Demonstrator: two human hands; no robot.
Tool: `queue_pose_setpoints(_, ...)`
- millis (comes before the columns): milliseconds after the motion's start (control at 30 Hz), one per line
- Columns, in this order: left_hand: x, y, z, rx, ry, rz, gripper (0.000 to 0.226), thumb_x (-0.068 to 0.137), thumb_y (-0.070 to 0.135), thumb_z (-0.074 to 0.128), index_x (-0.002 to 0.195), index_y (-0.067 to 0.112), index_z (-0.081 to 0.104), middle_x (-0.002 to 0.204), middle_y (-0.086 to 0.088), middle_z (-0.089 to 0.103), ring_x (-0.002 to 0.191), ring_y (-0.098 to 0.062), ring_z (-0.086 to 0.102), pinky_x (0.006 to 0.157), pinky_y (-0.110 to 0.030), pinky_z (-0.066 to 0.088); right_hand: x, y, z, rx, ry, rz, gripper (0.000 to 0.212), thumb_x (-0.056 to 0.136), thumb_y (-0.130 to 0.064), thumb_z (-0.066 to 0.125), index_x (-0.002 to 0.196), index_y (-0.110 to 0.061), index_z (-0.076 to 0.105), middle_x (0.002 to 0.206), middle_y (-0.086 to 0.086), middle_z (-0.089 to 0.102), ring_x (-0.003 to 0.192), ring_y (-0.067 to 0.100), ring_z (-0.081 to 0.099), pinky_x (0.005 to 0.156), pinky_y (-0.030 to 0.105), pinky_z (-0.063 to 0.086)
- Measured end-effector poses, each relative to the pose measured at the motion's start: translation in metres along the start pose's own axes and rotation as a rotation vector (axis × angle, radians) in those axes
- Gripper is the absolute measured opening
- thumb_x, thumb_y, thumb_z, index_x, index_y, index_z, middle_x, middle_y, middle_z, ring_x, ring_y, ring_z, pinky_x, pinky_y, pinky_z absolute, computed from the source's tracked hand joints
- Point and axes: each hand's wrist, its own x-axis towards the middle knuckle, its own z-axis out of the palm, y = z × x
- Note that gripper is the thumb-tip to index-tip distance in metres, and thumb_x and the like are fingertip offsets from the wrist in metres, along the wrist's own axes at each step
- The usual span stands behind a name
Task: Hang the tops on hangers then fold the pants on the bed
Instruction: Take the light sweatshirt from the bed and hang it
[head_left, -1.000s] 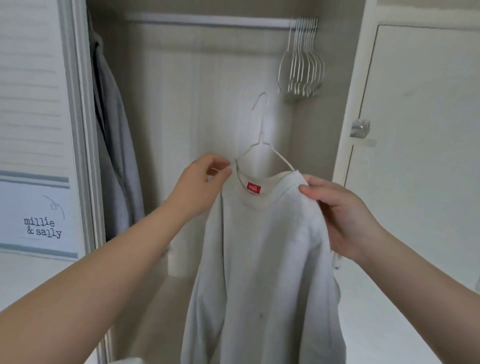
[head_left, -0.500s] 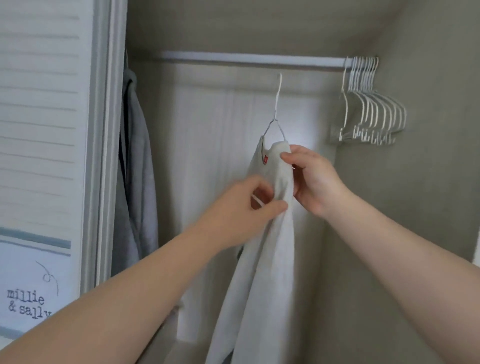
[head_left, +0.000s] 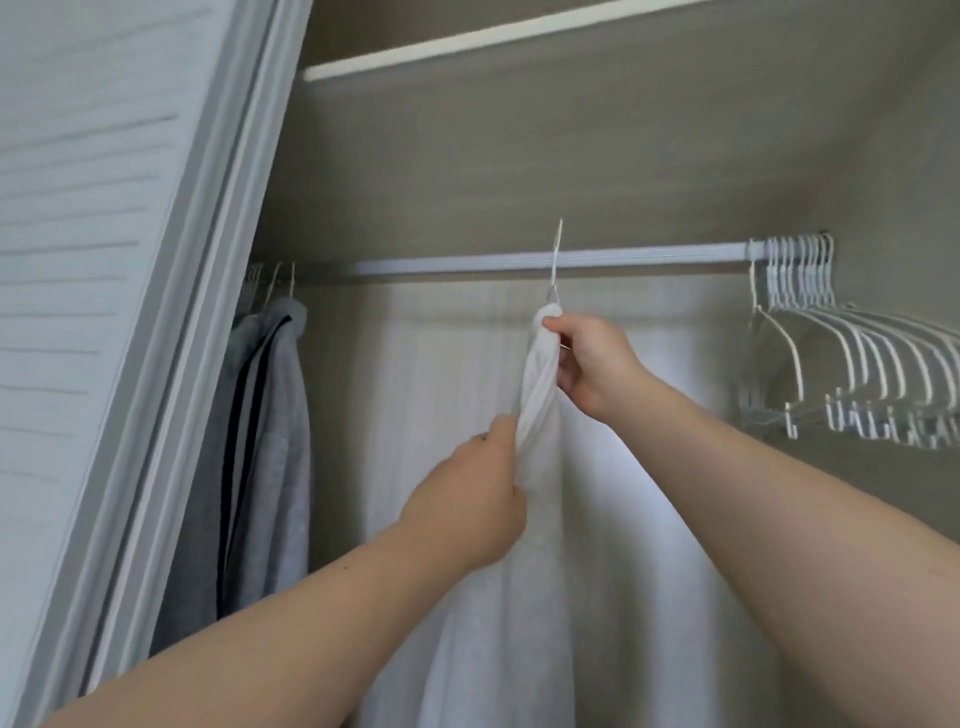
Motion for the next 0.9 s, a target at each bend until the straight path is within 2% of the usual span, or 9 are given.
queue_pose_setpoints(133, 0.025, -0.021, -0.005, 0.078, 0.004, -0.025, 0.016, 0.09, 0.01, 0.042, 0.094, 0.02, 0.03, 0.081, 0.0, 0.044, 0.073, -0.029, 0.049, 0.061, -0.036, 0.035, 0.033, 0.007, 0.008, 0.032, -0.01, 0.011, 0.007, 0.098, -0.002, 0.053, 0.097, -0.003, 0.06, 0.073, 0.006, 0.057, 0.046, 0.011, 0.062, 0.046, 0.023, 0.053)
queue_pose_setpoints(233, 0.034, -0.034, -0.007, 0.12, -0.002, -0.028, 0.018, 0.09, 0.007, 0.042, 0.094, 0.019, 0.03, 0.08, -0.001, 0.044, 0.063, -0.022, 0.045, 0.051, -0.035, 0.029, 0.045, 0.015, 0.017, 0.068, -0.037, 0.012, 0.011, 0.098, 0.001, 0.051, 0.09, -0.003, 0.059, 0.072, 0.007, 0.056, 0.043, 0.011, 0.062, 0.044, 0.022, 0.051)
queue_pose_setpoints(367, 0.031, -0.048, -0.005, 0.133, -0.002, -0.025, 0.016, 0.093, 0.006, 0.043, 0.097, 0.017, 0.033, 0.078, -0.003, 0.046, 0.062, -0.024, 0.046, 0.055, -0.034, 0.033, 0.048, 0.029, 0.027, 0.121, -0.026, 0.024, 0.012, 0.097, 0.001, 0.051, 0.088, -0.003, 0.058, 0.069, 0.007, 0.053, 0.038, 0.009, 0.057, 0.041, 0.02, 0.048)
queue_pose_setpoints(533, 0.011, -0.06, -0.005, 0.192, -0.062, -0.032, 0.019, 0.094, 0.008, 0.044, 0.093, 0.019, 0.029, 0.076, -0.002, 0.043, 0.065, -0.029, 0.05, 0.056, -0.034, 0.033, 0.038, 0.048, 0.028, -0.01, -0.072, 0.086, 0.009, 0.096, -0.003, 0.053, 0.092, -0.006, 0.06, 0.075, 0.007, 0.057, 0.05, 0.014, 0.062, 0.047, 0.024, 0.053)
queue_pose_setpoints(600, 0.002, -0.062, -0.007, 0.196, -0.058, -0.032, 0.02, 0.094, 0.007, 0.043, 0.091, 0.02, 0.028, 0.074, -0.001, 0.043, 0.061, -0.025, 0.048, 0.056, -0.034, 0.033, 0.033, 0.047, 0.029, -0.159, -0.062, 0.08, 0.005, 0.095, -0.007, 0.055, 0.094, -0.007, 0.06, 0.075, 0.007, 0.058, 0.049, 0.017, 0.063, 0.045, 0.025, 0.053)
queue_pose_setpoints(667, -0.004, -0.063, -0.01, 0.203, -0.051, -0.03, 0.019, 0.093, 0.007, 0.043, 0.092, 0.019, 0.028, 0.072, -0.001, 0.042, 0.058, -0.022, 0.043, 0.053, -0.035, 0.03, 0.028, 0.04, 0.031, -0.445, -0.004, 0.025, 0.004, 0.09, -0.012, 0.058, 0.088, -0.009, 0.059, 0.076, 0.009, 0.06, 0.046, 0.019, 0.062, 0.043, 0.025, 0.052)
queue_pose_setpoints(767, -0.013, -0.061, -0.015, 0.201, -0.078, -0.035, 0.02, 0.092, 0.007, 0.044, 0.093, 0.019, 0.028, 0.07, -0.002, 0.045, 0.054, -0.02, 0.04, 0.046, -0.034, 0.026, 0.017, 0.023, 0.038, -0.964, 0.005, -0.111, 0.015, 0.082, -0.022, 0.059, 0.084, -0.008, 0.058, 0.078, 0.013, 0.066, 0.054, 0.03, 0.063, 0.055, 0.04, 0.061)
queue_pose_setpoints(833, -0.019, -0.057, -0.018, 0.208, -0.1, -0.038, 0.024, 0.092, 0.007, 0.046, 0.091, 0.021, 0.027, 0.07, -0.003, 0.046, 0.052, -0.02, 0.042, 0.044, -0.032, 0.027, 0.006, 0.014, 0.044, -1.193, -0.034, -0.129, 0.018, 0.08, -0.022, 0.058, 0.085, -0.004, 0.06, 0.071, 0.014, 0.07, 0.05, 0.031, 0.065, 0.06, 0.046, 0.063)
queue_pose_setpoints(900, -0.024, -0.054, -0.02, 0.203, -0.122, -0.051, 0.025, 0.091, 0.008, 0.047, 0.091, 0.022, 0.026, 0.071, -0.003, 0.048, 0.052, -0.019, 0.043, 0.044, -0.03, 0.028, -0.003, 0.009, 0.05, -1.367, -0.044, -0.11, 0.018, 0.08, -0.016, 0.054, 0.08, -0.001, 0.062, 0.056, 0.014, 0.069, 0.043, 0.029, 0.066, 0.056, 0.044, 0.063)
